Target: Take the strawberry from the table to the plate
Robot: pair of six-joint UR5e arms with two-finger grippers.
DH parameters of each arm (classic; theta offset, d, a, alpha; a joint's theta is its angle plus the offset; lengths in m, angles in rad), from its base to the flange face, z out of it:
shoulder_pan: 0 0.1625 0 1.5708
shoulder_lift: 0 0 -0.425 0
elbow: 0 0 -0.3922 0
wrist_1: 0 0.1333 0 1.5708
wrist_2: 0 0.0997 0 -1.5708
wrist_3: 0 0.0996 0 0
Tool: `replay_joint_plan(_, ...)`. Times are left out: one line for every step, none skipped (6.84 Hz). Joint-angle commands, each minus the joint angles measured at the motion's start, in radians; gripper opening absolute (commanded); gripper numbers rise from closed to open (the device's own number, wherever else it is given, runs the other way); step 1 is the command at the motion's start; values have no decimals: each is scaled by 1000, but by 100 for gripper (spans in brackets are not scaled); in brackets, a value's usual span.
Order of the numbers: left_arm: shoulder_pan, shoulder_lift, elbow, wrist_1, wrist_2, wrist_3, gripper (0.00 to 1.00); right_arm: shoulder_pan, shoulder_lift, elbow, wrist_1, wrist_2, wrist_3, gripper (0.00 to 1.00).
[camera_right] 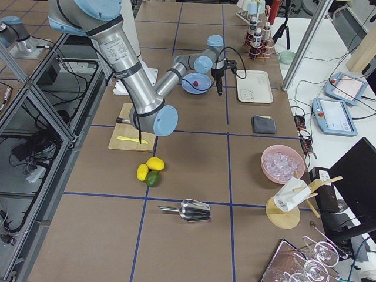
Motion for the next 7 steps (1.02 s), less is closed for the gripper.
replay_joint_plan(0, 8, -4, 0, 12, 4, 100, 317, -245, 50, -2, 191, -497, 100)
replay_joint_plan(0, 10, -2, 0, 12, 4, 100, 468, -339, 37, -4, 261, -699, 100)
replay_joint_plan(0, 10, -4, 0, 12, 3, 100, 576, -462, 29, 2, 271, -849, 100)
replay_joint_plan(0, 15, -2, 0, 12, 3, 100, 633, -592, 29, 13, 267, -901, 100)
replay_joint_plan(0, 16, -2, 0, 13, 3, 100, 752, -613, -38, 15, 252, -898, 100)
replay_joint_plan(0, 18, 1, 0, 13, 3, 100, 849, -628, -58, 18, 309, -924, 100)
replay_joint_plan(-2, 18, -4, 0, 30, 4, 100, 880, -671, -54, 19, 389, -958, 100)
